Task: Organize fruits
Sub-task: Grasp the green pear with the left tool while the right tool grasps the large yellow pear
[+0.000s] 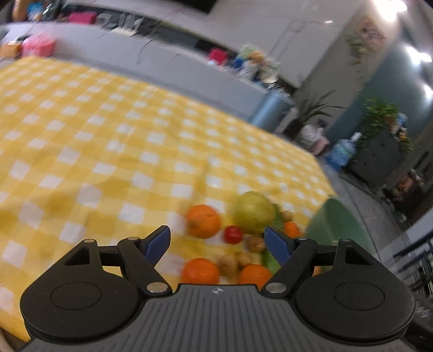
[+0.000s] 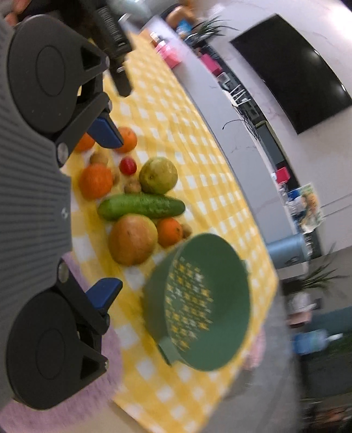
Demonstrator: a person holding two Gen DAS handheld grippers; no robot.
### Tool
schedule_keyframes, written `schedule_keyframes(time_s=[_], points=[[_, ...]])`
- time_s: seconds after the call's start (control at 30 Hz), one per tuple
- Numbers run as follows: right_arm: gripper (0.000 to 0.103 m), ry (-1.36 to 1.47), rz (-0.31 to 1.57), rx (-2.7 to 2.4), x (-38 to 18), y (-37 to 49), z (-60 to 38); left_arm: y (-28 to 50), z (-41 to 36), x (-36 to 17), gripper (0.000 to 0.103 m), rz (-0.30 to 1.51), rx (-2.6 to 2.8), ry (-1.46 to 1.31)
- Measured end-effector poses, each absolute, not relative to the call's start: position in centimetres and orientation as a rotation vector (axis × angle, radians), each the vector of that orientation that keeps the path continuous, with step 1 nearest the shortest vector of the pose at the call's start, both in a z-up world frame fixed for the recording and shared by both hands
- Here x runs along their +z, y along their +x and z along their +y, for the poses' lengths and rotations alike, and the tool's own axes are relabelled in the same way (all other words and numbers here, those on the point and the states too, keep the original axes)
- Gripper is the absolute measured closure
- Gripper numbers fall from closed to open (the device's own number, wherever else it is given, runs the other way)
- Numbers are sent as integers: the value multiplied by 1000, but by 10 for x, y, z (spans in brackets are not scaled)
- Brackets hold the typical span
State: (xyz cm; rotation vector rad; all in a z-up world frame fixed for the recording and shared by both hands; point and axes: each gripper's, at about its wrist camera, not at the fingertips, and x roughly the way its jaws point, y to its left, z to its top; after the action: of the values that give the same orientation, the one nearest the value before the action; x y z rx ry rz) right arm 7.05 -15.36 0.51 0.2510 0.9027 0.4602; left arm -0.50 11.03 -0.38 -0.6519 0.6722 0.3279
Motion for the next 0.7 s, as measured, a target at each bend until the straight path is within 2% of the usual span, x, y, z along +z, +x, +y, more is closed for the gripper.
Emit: schedule_keyframes(time_s=[0.13,0.33,0.7], points=[[6,349,993,556,-2,83,-133,-1,127,-18,12,714,379,-678],[6,295,920,274,-16,94,-124,5,139,-37,12,786,359,-697],[8,317,980,162,-46,130,-119,14,146,-53,12,824,352,-738]])
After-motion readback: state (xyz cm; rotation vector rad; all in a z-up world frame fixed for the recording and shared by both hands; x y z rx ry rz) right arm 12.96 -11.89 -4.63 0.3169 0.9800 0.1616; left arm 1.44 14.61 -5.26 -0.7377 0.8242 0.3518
